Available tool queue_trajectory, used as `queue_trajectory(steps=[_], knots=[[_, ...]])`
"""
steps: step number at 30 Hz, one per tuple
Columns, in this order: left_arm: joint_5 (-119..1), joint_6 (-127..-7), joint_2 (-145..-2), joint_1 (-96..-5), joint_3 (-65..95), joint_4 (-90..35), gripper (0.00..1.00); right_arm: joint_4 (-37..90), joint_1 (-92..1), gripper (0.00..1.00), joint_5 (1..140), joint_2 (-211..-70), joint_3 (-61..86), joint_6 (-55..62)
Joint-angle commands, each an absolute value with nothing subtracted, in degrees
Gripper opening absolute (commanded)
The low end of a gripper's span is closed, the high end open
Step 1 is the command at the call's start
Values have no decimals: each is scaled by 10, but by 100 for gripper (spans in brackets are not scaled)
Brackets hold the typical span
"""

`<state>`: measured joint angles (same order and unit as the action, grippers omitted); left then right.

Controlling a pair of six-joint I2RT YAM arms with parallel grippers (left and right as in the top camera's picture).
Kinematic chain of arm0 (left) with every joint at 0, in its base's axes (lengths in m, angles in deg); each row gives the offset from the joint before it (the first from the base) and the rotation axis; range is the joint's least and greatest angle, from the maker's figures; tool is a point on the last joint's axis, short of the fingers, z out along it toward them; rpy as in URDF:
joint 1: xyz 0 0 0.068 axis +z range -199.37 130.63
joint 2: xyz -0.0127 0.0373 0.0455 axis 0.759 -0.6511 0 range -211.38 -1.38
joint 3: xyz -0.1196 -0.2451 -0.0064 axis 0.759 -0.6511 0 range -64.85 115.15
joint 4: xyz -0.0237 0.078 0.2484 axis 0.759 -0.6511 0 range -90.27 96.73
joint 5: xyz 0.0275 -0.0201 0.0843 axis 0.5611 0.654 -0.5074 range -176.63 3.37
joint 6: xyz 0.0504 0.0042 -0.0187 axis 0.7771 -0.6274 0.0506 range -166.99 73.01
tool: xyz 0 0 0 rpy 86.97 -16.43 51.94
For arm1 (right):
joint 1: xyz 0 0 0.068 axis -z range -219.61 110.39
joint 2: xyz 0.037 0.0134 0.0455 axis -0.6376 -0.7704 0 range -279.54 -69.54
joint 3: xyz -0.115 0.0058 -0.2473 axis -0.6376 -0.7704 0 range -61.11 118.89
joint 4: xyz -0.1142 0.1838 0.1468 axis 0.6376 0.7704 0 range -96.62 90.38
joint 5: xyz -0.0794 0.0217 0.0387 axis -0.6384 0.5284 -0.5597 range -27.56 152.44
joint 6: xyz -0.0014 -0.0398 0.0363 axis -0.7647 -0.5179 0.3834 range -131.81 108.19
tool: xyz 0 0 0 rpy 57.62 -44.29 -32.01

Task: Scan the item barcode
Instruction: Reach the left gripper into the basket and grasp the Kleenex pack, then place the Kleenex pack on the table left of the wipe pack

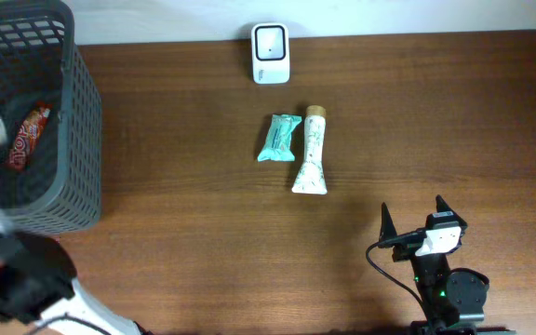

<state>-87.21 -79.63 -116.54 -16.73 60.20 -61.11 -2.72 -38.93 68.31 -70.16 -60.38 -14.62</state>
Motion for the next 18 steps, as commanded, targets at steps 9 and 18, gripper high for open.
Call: queue_trajectory(steps=[9,18], knots=[[-508,-704,-1005,-326,723,-573,0,-25,-392,99,682,-697,-608,-146],[-719,-426,-1120,-640,700,-643,0,-25,-392,99,682,-697,-608,-146]])
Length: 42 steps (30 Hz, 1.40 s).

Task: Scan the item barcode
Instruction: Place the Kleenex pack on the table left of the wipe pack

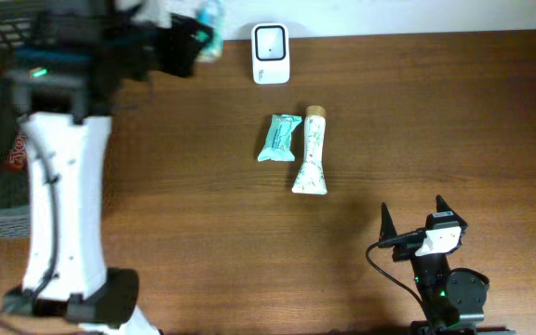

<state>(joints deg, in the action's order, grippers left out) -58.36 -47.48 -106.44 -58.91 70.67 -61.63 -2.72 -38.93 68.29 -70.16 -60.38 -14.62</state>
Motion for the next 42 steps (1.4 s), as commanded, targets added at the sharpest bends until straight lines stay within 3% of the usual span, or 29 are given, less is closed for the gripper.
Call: queue_trajectory(steps=[1,4,11,17,18,19,20,22,26,31,34,42], knots=[[-765,-439,-1149,-661,700,-650,0,-25,-392,99,682,-697,-608,-146],[-885,-561,-1221,-689,700,-671,0,-25,-392,99,682,-697,-608,-146],[-900,-562,-1422,-727,698,-737,0,-25,-392,99,682,-697,-608,-146],[-918,-562,-1454,-727,700,-746,0,-25,-392,99,682,-697,-608,-146],[-918,-562,-1454,-727,704,-747,7,-25,-392,99,682,-697,-608,-146],[-913,-562,-1452,-727,719,-752,22,-25,-392,99,682,-697,-608,-146],[-901,-562,-1450,-727,752,-763,59,-25,-392,99,682,-697,-608,-146],[-865,-562,-1446,-717,877,-793,99,-25,-392,99,682,-697,-608,-146],[-839,-564,-1418,-675,1153,-809,99,-25,-392,98,682,-697,-608,-146],[-906,-564,-1286,-563,1147,-706,99,-25,-392,99,682,-697,-608,-146],[-997,-564,-1272,-469,1146,-720,99,-25,-392,99,682,-697,-608,-146],[-1004,-465,-1272,-295,975,-683,97,-25,-392,99,682,-697,-608,-146]])
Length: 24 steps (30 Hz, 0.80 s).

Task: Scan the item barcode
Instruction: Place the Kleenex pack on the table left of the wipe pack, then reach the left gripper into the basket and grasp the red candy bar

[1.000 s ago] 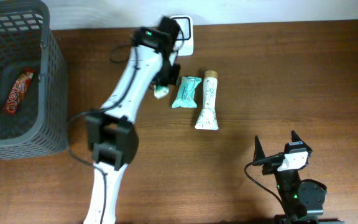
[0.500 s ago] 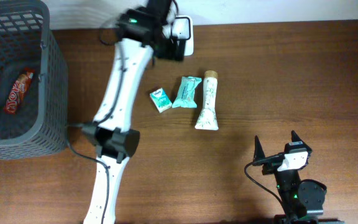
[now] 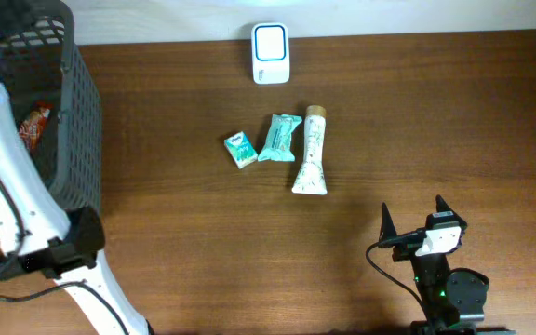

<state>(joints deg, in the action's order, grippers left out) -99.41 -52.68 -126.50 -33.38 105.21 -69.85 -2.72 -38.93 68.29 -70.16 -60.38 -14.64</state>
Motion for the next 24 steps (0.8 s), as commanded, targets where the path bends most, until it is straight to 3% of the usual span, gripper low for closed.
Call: queue_trajectory(steps=[1,5,14,21,22,24], knots=[[-994,-427,-1272,-278,920,-661,97,-25,-392,99,682,-697,-608,-146],[-985,-281,-1272,-235,684,-573,75,-25,-392,99,682,-697,-608,-146],[-1019,-176,-1273,-218,481,-377,79,-25,-392,99,682,-697,-608,-146],[-955,-160,-1276,-198,404,-321,77,-25,-392,99,682,-697,-608,-146],[-955,-161,-1281,-194,399,-317,72,-25,-392,99,682,-697,-608,-146],[-954,-172,-1291,-184,397,-312,71,-25,-392,99,682,-697,-608,-146]])
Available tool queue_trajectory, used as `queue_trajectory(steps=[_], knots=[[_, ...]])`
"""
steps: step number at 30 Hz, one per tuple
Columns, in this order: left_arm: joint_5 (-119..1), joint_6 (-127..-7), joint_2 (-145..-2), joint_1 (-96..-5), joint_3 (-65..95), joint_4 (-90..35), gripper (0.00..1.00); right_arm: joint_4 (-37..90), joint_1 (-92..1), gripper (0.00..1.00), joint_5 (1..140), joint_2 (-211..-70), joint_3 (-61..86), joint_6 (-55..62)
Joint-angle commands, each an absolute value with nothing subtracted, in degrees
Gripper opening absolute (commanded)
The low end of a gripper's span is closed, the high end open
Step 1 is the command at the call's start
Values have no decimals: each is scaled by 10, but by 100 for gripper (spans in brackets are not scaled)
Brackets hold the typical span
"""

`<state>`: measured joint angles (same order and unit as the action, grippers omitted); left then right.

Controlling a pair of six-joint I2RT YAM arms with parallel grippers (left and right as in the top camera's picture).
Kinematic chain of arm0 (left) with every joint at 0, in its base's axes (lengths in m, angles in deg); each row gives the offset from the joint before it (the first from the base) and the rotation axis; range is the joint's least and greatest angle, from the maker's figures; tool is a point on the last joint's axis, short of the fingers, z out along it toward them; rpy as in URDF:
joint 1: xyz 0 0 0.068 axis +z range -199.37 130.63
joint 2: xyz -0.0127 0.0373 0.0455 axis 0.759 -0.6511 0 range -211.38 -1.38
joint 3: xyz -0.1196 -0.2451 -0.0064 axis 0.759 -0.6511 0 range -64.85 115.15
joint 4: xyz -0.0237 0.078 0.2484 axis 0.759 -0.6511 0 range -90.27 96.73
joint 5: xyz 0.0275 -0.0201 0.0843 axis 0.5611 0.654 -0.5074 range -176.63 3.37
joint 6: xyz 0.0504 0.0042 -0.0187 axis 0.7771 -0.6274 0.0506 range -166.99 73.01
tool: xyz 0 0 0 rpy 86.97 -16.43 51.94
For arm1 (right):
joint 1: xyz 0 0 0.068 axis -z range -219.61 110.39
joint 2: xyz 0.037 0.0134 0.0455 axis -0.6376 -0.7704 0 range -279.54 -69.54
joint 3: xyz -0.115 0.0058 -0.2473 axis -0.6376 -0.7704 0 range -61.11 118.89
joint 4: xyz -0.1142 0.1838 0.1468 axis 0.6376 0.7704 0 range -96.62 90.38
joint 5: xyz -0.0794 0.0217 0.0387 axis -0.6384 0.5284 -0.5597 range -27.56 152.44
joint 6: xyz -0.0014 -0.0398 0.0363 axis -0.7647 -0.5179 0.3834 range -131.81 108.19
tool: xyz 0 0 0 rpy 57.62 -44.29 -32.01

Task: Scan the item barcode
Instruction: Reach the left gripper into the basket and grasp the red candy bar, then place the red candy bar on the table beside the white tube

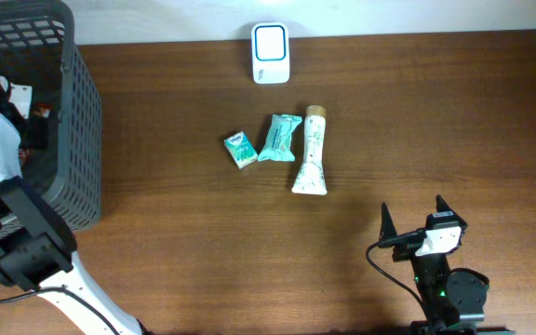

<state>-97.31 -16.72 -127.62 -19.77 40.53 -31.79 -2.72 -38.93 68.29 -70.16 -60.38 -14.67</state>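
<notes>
The white scanner (270, 53) stands at the table's back edge. In front of it lie a small teal-and-white box (240, 149), a teal packet (280, 138) and a white tube (311, 163), side by side. My left arm reaches down into the dark mesh basket (82, 140) at the left; its gripper (24, 116) is low inside and its jaws are hard to read. A sliver of a red snack wrapper (41, 113) shows beside it. My right gripper (413, 216) rests open near the front right, holding nothing.
The basket takes up the table's left end, and my left arm's base and links fill the front left corner. Bare brown tabletop lies between the three items and the right gripper.
My left arm was over the basket's back left corner; now its wrist is lower and further in, over the red wrapper. The items on the table and the right arm have not moved.
At first my left arm was in the basket, with only the packet and tube on the table. Then it held a small teal box beside the scanner. Later that box lay left of the packet and the arm was back over the basket, where it now reaches inside.
</notes>
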Motion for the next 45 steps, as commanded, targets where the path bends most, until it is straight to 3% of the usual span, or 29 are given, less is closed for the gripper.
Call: queue_trajectory(steps=[1,8,9,10,11,15,18,23,26,28,32,38,45], knots=[[-954,-176,-1302,-180,397,-314,70,-25,-392,99,682,-697,-608,-146],[-930,-219,-1370,-178,397,-337,69,-25,-392,99,682,-697,-608,-146],[-930,-219,-1368,-178,399,-343,36,-25,-392,99,682,-697,-608,-146],[-931,-231,-1365,-178,405,-351,11,-25,-392,99,682,-697,-608,-146],[-930,-252,-1359,-178,414,-360,0,-25,-392,99,682,-697,-608,-146],[-882,-412,-1295,-178,509,-416,0,-25,-392,99,682,-697,-608,-146],[-751,-469,-1206,-178,585,-450,0,-25,-392,99,682,-697,-608,-146],[-699,-647,-1043,-178,598,-457,0,-25,-392,99,682,-697,-608,-146],[-524,-717,-950,-187,598,-452,0,-25,-392,99,682,-697,-608,-146],[-451,-736,-908,-240,598,-453,0,-25,-392,99,682,-697,-608,-146],[-496,-735,-897,-395,596,-526,0,-25,-392,99,682,-697,-608,-146],[-735,-736,-987,-686,505,-582,0,-25,-392,99,682,-697,-608,-146],[-734,-821,-1185,-780,490,-576,0,-25,-392,99,682,-697,-608,-146]])
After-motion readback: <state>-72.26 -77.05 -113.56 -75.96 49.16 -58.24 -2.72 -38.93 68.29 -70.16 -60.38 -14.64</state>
